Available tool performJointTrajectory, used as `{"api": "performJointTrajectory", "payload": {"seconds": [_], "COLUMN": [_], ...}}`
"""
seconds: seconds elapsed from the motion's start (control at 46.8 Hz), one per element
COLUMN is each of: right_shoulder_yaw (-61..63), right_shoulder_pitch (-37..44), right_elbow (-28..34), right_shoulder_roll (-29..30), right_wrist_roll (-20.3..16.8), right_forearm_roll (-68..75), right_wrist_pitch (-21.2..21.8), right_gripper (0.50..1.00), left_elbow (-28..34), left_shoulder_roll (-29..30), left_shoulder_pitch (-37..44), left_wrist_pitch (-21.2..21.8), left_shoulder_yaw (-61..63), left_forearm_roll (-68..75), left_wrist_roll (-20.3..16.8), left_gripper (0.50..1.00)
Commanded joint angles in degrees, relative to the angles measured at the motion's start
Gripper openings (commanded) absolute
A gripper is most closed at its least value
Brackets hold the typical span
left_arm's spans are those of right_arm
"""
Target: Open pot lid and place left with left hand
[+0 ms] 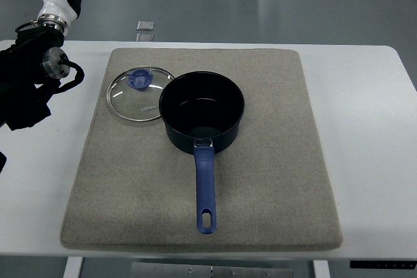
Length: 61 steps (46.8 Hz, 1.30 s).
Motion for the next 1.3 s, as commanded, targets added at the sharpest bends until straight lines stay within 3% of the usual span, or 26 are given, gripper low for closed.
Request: {"api": "performJointTrajectory", "payload": {"seconds": [0.0, 0.235, 0.47, 0.556, 0.62, 1.282], "right_shoulder_yaw": [0.0, 0.0, 0.0, 0.0, 0.0, 0.0], "right_shoulder_pitch": [0.0, 0.0, 0.0, 0.0, 0.0, 0.0], "right_elbow": [0.0, 0.0, 0.0, 0.0, 0.0, 0.0], "right_shoulder_roll": [0.0, 0.0, 0.0, 0.0, 0.0, 0.0], "right_wrist_roll": [0.0, 0.0, 0.0, 0.0, 0.0, 0.0], "right_forearm_roll": [0.0, 0.0, 0.0, 0.0, 0.0, 0.0], "right_wrist_pitch": [0.0, 0.0, 0.0, 0.0, 0.0, 0.0], "right_gripper": [0.917, 0.917, 0.917, 0.917, 0.917, 0.917], "left_elbow": [1.7, 3.4, 3.8, 3.5, 3.9, 4.0], "left_shoulder_roll": [-0.6, -1.6, -2.5, -2.6, -2.6, -2.9], "left_shoulder_pitch": [0.7, 1.1, 1.3, 2.2, 2.3, 2.6], "left_wrist_pitch": [0.0, 1.2, 3.8, 4.0, 4.1, 8.4], "left_shoulder_yaw": [-0.3, -2.7, -2.8, -2.6, -2.6, -2.5], "left_forearm_roll": [-0.1, -0.4, -0.3, -0.2, -0.2, 0.2], "left_wrist_roll": [0.1, 2.3, 7.4, 7.4, 7.4, 7.4], "left_gripper": [0.849, 0.879, 0.883, 0.968, 0.988, 0.988]}}
